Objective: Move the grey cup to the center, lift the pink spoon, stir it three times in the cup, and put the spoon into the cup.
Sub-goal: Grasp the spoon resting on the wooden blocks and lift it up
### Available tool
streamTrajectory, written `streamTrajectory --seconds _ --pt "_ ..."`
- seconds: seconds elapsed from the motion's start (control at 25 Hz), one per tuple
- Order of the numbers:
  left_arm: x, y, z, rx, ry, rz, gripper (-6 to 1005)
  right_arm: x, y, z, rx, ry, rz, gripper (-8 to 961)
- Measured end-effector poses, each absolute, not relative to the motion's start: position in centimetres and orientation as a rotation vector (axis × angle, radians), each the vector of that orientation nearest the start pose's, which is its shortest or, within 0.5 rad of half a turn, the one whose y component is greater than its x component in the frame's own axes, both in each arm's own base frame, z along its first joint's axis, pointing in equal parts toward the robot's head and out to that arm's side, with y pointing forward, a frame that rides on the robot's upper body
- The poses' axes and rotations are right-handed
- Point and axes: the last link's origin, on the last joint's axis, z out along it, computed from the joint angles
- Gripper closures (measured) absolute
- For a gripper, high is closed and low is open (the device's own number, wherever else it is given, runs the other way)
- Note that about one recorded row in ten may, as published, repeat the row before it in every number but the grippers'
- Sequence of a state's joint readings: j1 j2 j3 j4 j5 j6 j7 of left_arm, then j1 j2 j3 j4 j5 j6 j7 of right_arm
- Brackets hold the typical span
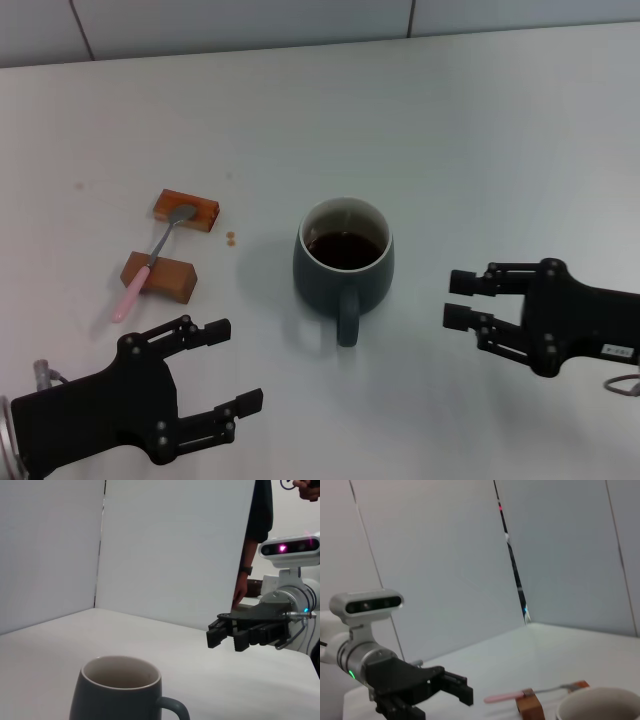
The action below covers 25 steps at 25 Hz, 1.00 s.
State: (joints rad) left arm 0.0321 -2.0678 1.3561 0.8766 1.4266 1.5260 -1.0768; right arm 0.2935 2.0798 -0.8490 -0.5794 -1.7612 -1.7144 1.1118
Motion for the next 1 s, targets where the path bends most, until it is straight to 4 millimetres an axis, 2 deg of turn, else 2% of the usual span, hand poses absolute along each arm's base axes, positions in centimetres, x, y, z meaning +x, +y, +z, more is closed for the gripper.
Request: streamTrajectory --seconds 0.24,0.64,0.72,0.8,0.88,0.96,1.0 --pt "-29.2 19.7 -2.9 -2.693 -0.430 -0.849 216 29.4 25.2 0.2 -2.709 0.536 0.859 558" --pt "-29.0 19.8 -2.8 -2.680 -0.436 -0.863 216 29.6 25.6 0.0 -2.724 0.561 0.783 259" --pt "-29.0 19.9 -2.7 -2.674 -0.439 -0.871 217 29.6 25.6 -0.1 -2.726 0.561 0.781 240" --pt "-28.8 20.1 -2.2 -2.629 -0.457 -0.923 217 29.6 25.7 -0.1 -2.725 0.561 0.776 221" --pt "-28.5 20.4 -1.3 -2.509 -0.517 -1.056 217 29.6 25.7 -0.1 -2.725 0.560 0.774 212" --pt "-28.9 20.6 -0.2 -2.364 -0.605 -1.183 217 29.6 25.8 -0.1 -2.728 0.557 0.765 212" --pt "-29.6 20.9 0.8 -2.216 -0.700 -1.283 217 29.6 25.8 -0.1 -2.728 0.557 0.765 212"
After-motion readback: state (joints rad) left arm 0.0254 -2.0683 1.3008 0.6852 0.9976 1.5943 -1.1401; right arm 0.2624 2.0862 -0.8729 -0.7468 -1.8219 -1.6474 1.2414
